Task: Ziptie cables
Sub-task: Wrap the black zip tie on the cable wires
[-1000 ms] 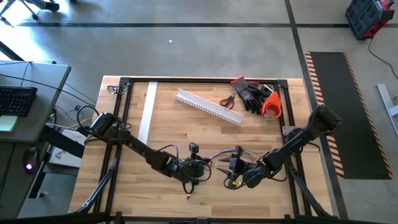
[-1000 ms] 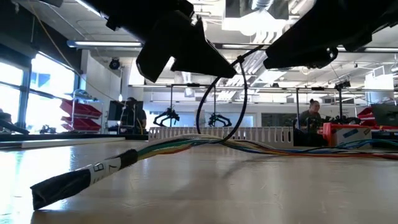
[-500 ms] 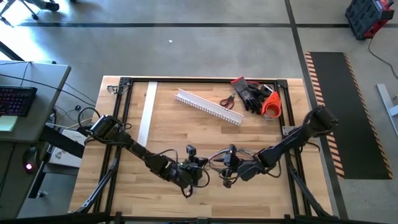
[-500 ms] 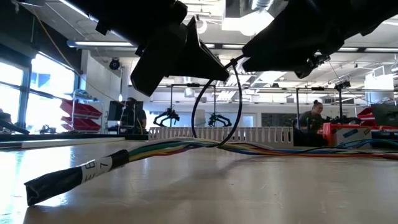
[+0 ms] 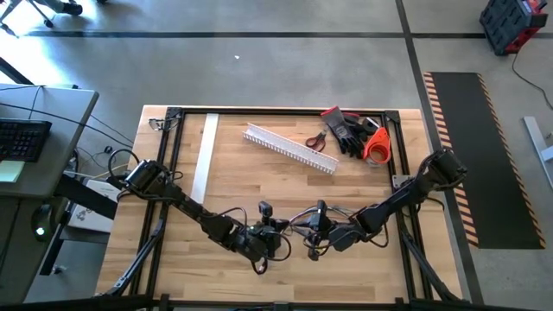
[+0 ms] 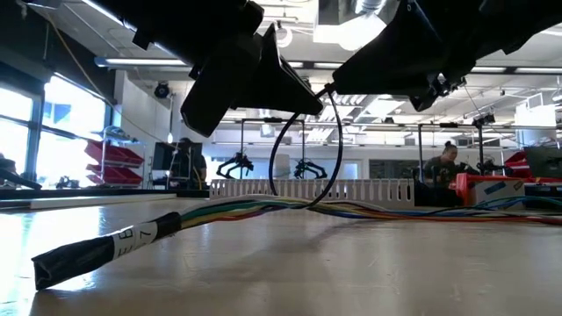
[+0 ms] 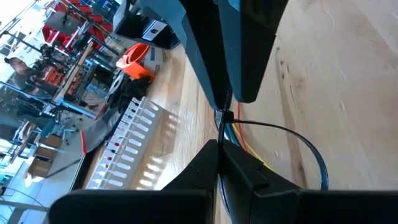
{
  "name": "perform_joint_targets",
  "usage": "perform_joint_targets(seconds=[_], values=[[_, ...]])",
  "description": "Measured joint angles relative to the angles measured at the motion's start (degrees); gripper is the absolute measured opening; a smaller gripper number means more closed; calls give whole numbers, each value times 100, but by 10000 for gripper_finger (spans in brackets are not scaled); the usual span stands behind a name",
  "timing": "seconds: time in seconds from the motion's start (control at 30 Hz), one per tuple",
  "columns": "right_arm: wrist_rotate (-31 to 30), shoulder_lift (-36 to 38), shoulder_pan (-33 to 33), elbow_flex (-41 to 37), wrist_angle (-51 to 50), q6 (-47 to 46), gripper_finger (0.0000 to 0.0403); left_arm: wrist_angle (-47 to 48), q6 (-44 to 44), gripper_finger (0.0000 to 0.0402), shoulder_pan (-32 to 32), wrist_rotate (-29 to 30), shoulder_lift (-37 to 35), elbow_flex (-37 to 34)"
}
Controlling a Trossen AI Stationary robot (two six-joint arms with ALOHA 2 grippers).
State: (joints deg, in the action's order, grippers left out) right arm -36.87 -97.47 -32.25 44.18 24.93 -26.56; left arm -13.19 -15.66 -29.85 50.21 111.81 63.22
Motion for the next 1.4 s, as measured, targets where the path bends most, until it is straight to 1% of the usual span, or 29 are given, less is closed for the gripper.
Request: perform_joint_targets(seconds=[0.2,0.33,0.43,0.53,0.63,0.73,0.87,0.97,1.1,1.2,1.3,1.4], values=[[-55,0,0,0,-92,4,6,13,36,0,-33,1,0,0],[-222,0,-82,0,-348,-40,2,4,106,7,-22,-45,0,0],[-260,2,-173,0,-756,-79,0,-25,171,31,-22,-343,0,0],[-362,-13,-275,0,-1082,3,0,-49,394,65,56,-898,0,0],[-371,-194,-390,0,-1040,604,0,-67,768,97,235,-1582,0,0],[-403,-456,-501,0,-639,1379,0,-190,1030,122,418,-2080,0,-2],[-554,-654,-599,-2,15,2521,0,-393,1099,143,617,-2707,-2,-2],[-619,-654,-616,-4,191,3274,0,-414,1161,151,741,-3211,-11,-2],[-846,-602,-656,0,293,3980,0,-400,1431,151,902,-3945,-11,-4],[-1013,-603,-725,0,303,4410,0,-435,1563,144,1009,-4390,-11,-7],[-1083,-603,-781,0,390,4772,0,-445,1563,131,1086,-4646,-11,-7],[-1097,-603,-803,0,387,4903,0,-543,1561,114,1121,-4802,-11,-7]])
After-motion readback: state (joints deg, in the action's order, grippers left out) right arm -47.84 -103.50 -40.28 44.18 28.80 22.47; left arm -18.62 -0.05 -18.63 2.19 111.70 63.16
